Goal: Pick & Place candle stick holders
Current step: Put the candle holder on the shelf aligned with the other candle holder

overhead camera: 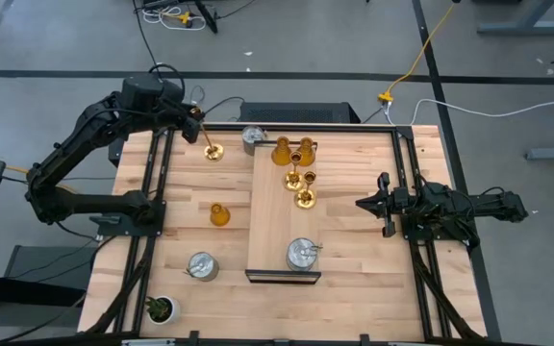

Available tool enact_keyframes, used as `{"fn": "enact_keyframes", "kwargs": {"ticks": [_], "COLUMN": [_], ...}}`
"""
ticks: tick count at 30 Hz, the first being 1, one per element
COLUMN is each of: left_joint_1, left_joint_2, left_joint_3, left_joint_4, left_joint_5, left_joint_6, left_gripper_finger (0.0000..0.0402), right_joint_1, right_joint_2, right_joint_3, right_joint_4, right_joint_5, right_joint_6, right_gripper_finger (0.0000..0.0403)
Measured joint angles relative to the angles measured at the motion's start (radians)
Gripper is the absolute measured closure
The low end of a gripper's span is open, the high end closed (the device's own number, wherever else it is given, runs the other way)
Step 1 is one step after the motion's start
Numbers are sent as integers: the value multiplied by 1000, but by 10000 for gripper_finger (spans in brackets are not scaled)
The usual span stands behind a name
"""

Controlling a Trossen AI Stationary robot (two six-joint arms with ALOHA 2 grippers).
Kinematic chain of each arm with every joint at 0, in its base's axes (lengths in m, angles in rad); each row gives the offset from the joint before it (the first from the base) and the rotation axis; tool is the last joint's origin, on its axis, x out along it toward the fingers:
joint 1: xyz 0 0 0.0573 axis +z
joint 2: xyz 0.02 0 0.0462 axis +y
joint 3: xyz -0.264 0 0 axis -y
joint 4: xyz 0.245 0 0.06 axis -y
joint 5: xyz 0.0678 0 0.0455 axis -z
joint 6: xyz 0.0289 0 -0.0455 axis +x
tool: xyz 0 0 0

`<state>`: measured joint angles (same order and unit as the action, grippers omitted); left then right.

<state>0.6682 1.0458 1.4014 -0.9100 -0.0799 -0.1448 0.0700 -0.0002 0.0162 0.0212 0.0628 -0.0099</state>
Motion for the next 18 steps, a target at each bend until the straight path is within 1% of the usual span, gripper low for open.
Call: {"fn": "enact_keyframes", "kwargs": {"ticks": [16,18], "left_joint_1": [0,0], "left_joint_2": [0,0], "left_joint_3": [0,0], "left_joint_4": [0,0], "left_joint_5": [1,13], "left_joint_6": [0,0], "left_gripper_finger": [241,241], "right_joint_1": [0,0], "right_joint_2": [0,0], "right_joint_3": [0,0], "right_joint_4": [0,0], "right_joint_5": [0,0], "right_joint_6": [0,0], "right_gripper_finger": [376,376]}}
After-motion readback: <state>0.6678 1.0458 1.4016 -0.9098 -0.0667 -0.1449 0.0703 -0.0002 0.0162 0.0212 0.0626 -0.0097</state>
